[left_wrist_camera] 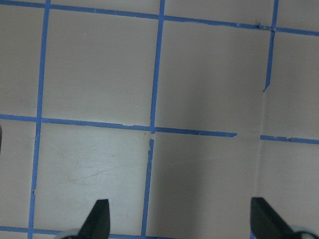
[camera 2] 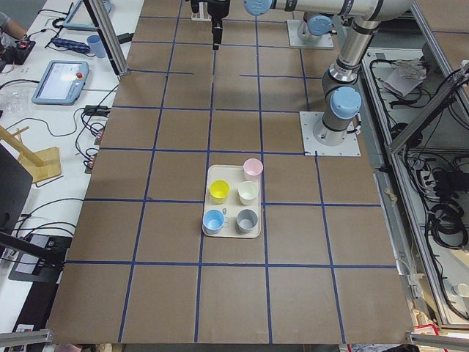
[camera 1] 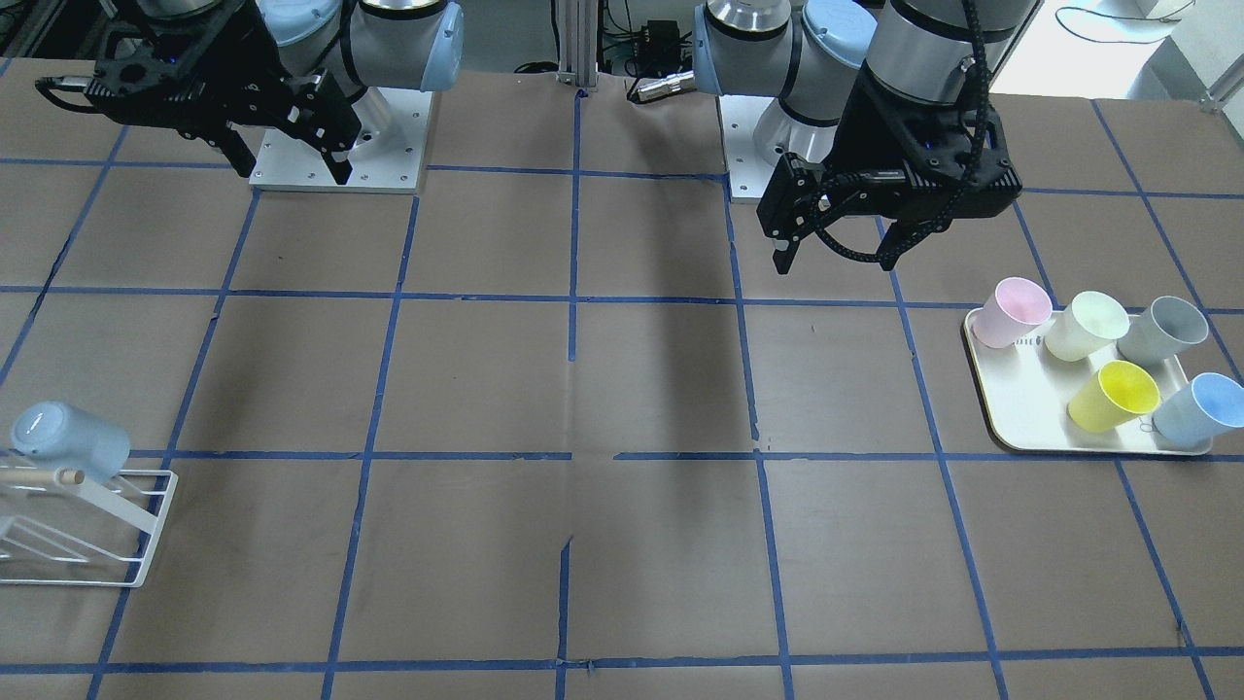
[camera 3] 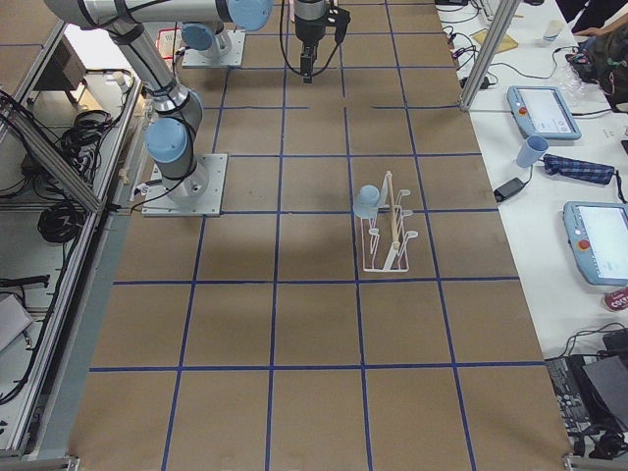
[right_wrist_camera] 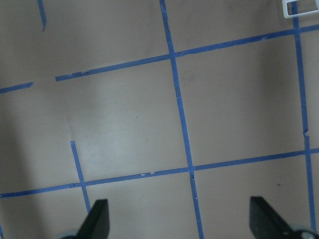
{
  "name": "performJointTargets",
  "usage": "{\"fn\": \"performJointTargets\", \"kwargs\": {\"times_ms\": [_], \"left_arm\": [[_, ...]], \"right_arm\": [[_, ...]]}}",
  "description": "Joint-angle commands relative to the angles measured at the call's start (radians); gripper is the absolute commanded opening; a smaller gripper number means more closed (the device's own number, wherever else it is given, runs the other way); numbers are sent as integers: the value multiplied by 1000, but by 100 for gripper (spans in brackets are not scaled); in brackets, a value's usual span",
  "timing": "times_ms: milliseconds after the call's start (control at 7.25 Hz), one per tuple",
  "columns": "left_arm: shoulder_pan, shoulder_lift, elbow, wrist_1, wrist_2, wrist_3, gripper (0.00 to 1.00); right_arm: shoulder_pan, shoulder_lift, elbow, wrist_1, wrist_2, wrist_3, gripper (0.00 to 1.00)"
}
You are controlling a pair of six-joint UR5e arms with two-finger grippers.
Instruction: Transfer IKEA cup to right arm and place on rack
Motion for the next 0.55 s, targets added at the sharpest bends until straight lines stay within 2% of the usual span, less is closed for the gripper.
{"fn": "performJointTargets", "kwargs": {"times_ms": [0,414], "left_arm": [[1,-1,-1,2,0,0,100],[1,0,-2,2,0,0,100]], "right_arm": [[2,14,2,0,-42,8,100],[2,19,2,-21,-45,3,100]]}}
